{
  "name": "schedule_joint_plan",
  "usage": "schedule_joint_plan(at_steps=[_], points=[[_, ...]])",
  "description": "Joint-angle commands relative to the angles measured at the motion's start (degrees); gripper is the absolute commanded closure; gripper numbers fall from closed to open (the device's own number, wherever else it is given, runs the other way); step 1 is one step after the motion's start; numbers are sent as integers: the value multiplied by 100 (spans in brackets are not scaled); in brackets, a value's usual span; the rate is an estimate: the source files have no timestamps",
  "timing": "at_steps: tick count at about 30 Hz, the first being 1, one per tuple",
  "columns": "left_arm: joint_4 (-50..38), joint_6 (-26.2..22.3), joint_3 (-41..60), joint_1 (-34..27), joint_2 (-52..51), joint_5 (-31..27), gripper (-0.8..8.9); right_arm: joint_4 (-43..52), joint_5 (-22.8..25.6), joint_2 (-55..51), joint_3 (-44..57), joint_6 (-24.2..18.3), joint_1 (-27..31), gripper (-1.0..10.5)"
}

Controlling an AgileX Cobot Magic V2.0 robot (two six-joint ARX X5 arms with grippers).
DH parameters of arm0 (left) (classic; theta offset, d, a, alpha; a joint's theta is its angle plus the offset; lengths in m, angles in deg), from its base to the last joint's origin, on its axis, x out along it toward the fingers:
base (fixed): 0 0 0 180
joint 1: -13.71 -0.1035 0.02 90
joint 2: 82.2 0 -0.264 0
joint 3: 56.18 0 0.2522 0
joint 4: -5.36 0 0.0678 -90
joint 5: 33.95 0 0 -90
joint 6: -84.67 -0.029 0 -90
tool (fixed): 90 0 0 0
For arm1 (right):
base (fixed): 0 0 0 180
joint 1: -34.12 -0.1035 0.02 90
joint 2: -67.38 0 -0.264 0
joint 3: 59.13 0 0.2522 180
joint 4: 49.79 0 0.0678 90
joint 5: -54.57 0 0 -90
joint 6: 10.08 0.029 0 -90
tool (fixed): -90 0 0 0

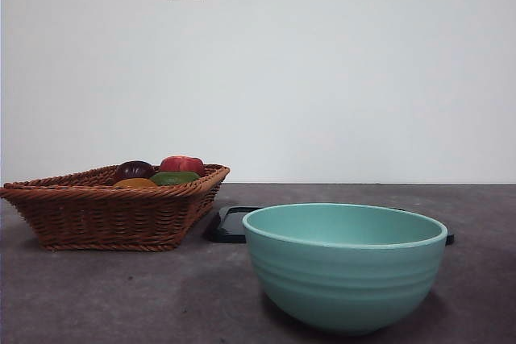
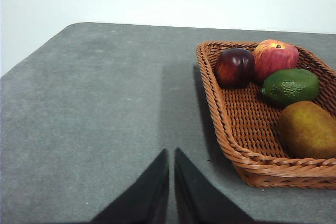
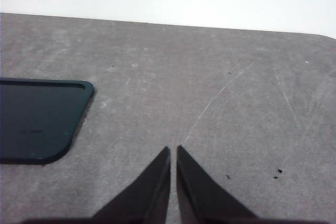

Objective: Pick up the wifruite, put it on the bowl, pick up the plate, put it on desk

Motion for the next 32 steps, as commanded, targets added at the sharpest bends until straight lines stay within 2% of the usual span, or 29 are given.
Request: schedule_joint_plan(at_steps=[1, 4, 9, 20, 24, 27, 32], points=[[22, 22, 116, -4, -15, -11, 798, 114, -2, -9, 26, 105, -13, 932], [26, 413, 116, -4, -15, -4, 798, 87, -155, -9, 26, 455, -13, 932], [46, 590, 0, 0, -15, 0, 798, 85, -393, -9, -11, 850, -13, 934], [74, 1305, -848, 289, 28, 35, 798, -33, -407, -2, -863, 2055, -192, 937], [258, 1663, -1200, 466, 142, 85, 798, -549, -424, 7, -1421, 2264, -358, 937], [673, 1676, -1631, 575, 284, 201, 798, -984, -479, 90, -1921, 2369, -466, 937], [1600, 1635, -2507, 741, 610, 752, 798, -2116, -988, 442, -2920, 2479, -560, 937]])
